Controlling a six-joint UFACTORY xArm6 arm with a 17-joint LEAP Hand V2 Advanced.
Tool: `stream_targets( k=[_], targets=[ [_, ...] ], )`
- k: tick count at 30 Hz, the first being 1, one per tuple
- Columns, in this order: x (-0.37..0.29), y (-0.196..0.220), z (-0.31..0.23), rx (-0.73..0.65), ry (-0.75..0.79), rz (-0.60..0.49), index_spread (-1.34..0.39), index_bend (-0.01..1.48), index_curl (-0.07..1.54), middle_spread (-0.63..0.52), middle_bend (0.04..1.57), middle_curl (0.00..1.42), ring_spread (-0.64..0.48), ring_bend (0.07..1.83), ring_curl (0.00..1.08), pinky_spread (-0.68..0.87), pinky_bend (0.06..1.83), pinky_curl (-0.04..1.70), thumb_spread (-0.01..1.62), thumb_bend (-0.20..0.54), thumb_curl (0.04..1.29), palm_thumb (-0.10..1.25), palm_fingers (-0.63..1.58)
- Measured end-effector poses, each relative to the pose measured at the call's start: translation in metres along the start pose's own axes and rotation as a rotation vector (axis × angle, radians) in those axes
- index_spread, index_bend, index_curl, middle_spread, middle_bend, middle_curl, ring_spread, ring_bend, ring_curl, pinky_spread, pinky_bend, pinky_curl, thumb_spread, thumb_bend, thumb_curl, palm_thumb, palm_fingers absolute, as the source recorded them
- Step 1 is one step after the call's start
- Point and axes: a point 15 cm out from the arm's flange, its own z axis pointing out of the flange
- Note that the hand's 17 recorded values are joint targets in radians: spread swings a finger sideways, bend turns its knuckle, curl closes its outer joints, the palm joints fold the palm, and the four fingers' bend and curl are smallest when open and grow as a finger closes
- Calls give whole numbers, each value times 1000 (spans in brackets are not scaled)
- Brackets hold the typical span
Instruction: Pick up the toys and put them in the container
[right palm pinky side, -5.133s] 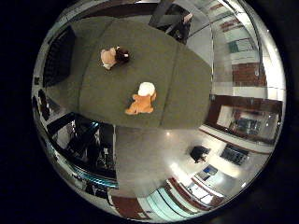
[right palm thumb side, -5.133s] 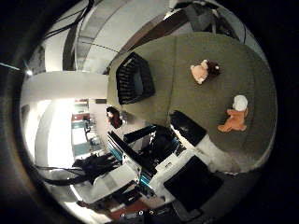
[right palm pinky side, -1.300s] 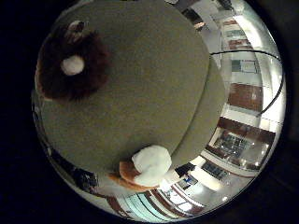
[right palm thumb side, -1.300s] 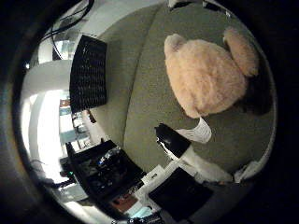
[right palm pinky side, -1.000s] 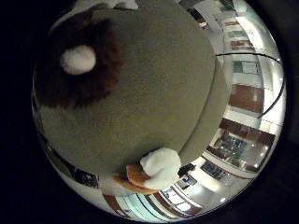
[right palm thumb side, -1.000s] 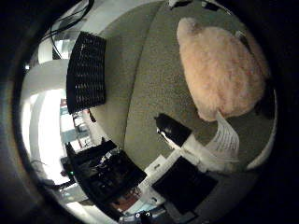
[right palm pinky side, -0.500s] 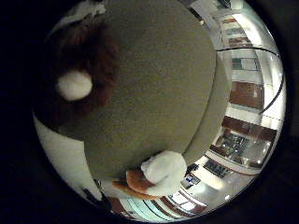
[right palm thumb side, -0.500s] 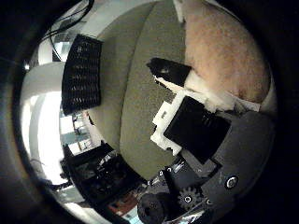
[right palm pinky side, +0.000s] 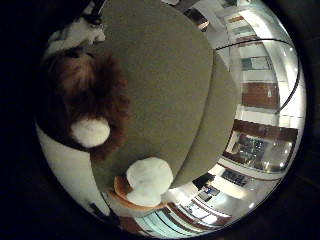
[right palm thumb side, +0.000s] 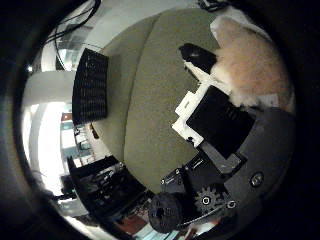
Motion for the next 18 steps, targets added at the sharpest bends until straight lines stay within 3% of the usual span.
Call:
stream_targets(
  k=[18],
  targets=[
    [15,-35,-113,86,36,-10,-228,1111,839,-103,1357,697,-176,1457,658,-156,1474,702,800,-15,785,1072,1146]
  ],
)
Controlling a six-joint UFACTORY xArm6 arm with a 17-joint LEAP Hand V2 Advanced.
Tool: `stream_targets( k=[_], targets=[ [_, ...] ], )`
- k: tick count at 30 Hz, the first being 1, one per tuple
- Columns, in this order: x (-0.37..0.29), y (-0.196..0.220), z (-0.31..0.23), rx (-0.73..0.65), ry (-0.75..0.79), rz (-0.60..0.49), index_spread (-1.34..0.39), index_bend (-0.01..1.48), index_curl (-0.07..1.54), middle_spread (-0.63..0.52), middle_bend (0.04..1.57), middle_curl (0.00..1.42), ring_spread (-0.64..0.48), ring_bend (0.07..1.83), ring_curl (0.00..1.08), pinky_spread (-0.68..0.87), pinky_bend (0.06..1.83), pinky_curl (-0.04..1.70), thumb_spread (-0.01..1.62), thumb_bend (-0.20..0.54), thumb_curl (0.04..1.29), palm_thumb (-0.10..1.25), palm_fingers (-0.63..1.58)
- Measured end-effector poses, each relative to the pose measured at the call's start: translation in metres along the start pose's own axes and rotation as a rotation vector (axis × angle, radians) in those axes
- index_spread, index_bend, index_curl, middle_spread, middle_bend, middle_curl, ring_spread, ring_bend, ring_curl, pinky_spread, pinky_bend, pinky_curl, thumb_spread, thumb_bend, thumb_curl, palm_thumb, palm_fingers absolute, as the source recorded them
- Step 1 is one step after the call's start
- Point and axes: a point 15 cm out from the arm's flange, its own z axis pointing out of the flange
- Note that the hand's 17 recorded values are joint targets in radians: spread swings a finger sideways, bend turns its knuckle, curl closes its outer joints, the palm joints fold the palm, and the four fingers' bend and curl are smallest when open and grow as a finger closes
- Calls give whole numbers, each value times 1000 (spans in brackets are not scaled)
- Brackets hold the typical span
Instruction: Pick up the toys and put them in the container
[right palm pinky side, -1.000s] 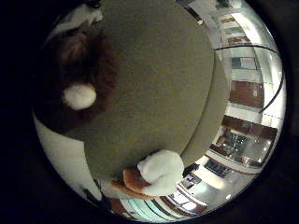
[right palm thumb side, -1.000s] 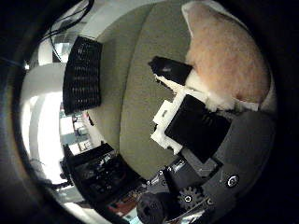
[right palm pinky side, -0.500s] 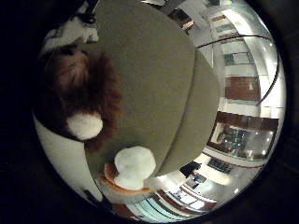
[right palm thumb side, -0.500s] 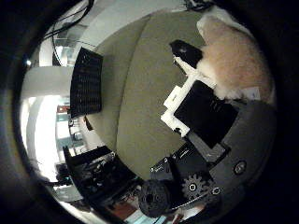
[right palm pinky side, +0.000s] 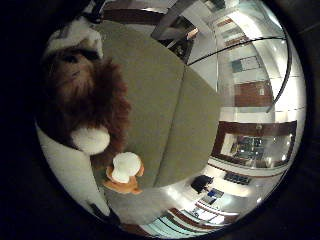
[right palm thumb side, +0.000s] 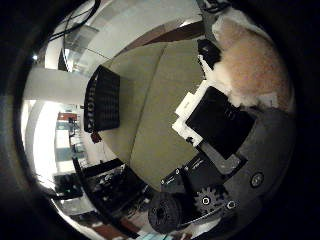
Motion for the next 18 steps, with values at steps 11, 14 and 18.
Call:
stream_targets(
  k=[11,14,18],
  targets=[
    [-63,-20,-71,33,1,-71,-226,1117,847,-103,1363,693,-175,1457,653,-164,1429,787,784,-15,840,1060,1151],
    [-92,-34,-91,56,-7,-94,-226,1118,849,-103,1364,693,-175,1457,653,-166,1421,805,780,-17,850,1055,1150],
    [-136,-54,-124,91,-18,-138,-226,1117,850,-103,1364,692,-175,1458,652,-169,1407,829,772,-16,862,1055,1150]
  ],
)
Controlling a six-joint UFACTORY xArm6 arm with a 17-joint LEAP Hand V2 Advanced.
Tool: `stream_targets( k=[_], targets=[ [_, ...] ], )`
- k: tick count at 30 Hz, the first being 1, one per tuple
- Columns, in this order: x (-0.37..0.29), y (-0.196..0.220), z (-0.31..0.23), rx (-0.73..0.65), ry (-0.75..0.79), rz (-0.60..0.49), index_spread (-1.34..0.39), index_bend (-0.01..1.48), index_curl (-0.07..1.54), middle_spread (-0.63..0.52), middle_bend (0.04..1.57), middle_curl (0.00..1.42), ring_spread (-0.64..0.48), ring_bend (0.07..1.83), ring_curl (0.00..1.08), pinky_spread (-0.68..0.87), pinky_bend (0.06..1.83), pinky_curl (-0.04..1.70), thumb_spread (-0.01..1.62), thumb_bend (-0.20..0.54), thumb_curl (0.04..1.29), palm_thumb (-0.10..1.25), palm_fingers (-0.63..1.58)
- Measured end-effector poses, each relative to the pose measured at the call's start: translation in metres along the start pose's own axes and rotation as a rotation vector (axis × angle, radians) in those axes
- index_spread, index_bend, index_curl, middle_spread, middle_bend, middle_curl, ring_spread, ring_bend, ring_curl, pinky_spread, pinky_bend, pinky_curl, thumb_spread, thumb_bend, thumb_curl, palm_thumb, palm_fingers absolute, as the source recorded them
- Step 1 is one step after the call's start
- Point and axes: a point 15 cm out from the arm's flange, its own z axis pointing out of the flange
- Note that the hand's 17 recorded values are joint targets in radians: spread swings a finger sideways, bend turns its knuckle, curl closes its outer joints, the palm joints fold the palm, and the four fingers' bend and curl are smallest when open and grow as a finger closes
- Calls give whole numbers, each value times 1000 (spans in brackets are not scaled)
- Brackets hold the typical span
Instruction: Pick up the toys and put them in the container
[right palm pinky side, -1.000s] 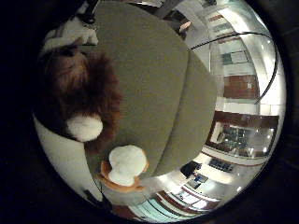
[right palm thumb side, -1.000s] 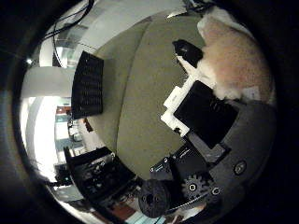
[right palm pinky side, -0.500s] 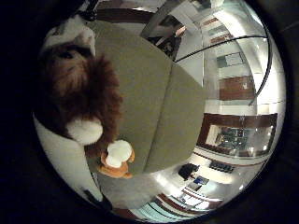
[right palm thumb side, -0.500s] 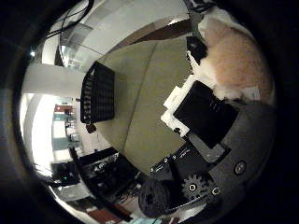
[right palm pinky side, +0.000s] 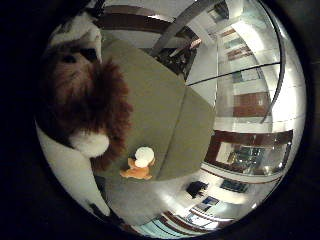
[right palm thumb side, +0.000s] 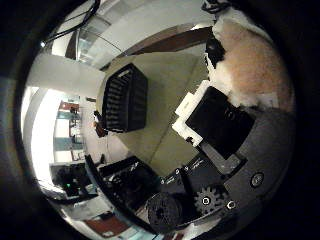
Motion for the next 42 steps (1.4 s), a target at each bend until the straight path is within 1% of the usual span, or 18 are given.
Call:
stream_targets(
  k=[4,10,16,30,42],
  targets=[
    [-41,-21,-22,21,-8,-35,-226,1115,851,-103,1364,692,-175,1457,651,-172,1394,849,763,-18,871,1047,1151],
    [-110,-49,-42,35,-34,-92,-227,1113,853,-103,1363,691,-175,1457,651,-175,1378,875,746,-17,880,1046,1153],
    [-176,-68,-60,43,-55,-138,-227,1110,854,-103,1361,691,-174,1457,649,-178,1363,896,735,-17,889,1049,1156],
    [-311,-74,-97,52,-113,-250,-228,1108,856,-103,1360,691,-176,1455,650,-183,1345,926,708,-18,896,1056,1156],
    [-376,-78,-122,73,-140,-311,-228,1107,857,-104,1364,689,-176,1454,650,-185,1335,941,695,-18,905,1057,1157]
  ],
)
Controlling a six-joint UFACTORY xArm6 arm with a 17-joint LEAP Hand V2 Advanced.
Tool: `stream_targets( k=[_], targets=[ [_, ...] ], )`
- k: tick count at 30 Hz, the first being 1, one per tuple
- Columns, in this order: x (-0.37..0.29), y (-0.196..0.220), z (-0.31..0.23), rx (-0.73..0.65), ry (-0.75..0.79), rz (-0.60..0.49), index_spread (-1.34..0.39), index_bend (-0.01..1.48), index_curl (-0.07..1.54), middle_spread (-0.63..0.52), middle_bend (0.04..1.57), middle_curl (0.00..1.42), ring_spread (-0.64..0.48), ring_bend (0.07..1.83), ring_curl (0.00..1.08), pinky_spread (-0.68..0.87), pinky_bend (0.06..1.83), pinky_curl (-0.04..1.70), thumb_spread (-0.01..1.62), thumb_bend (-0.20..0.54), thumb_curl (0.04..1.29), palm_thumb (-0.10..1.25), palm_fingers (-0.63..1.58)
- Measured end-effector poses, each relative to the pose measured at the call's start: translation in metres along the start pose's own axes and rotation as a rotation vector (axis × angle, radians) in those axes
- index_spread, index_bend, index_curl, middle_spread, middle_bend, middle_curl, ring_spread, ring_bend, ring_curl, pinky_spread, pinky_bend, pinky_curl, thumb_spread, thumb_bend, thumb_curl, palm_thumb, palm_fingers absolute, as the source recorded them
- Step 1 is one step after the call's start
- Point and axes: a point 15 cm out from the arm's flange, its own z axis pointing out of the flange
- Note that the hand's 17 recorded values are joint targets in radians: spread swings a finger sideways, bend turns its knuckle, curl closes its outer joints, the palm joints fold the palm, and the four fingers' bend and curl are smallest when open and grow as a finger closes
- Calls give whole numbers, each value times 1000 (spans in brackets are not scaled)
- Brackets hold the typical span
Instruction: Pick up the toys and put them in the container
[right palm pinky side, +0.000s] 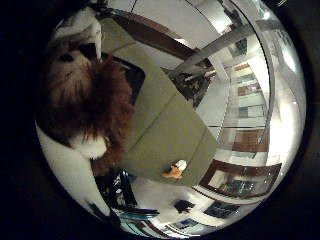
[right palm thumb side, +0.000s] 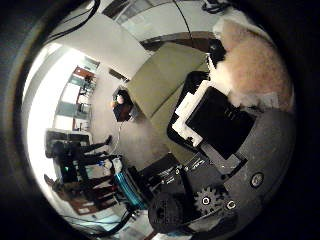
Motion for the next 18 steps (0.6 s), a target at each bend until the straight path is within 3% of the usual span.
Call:
stream_targets(
  k=[13,18],
  targets=[
    [-25,-9,0,5,-11,-22,-228,1106,858,-103,1365,687,-176,1453,651,-187,1330,949,675,-19,912,1052,1158],
    [-19,-11,-5,40,-1,-6,-242,1082,863,-118,1356,694,-191,1423,652,-200,1337,919,664,-35,893,950,1115]
  ],
)
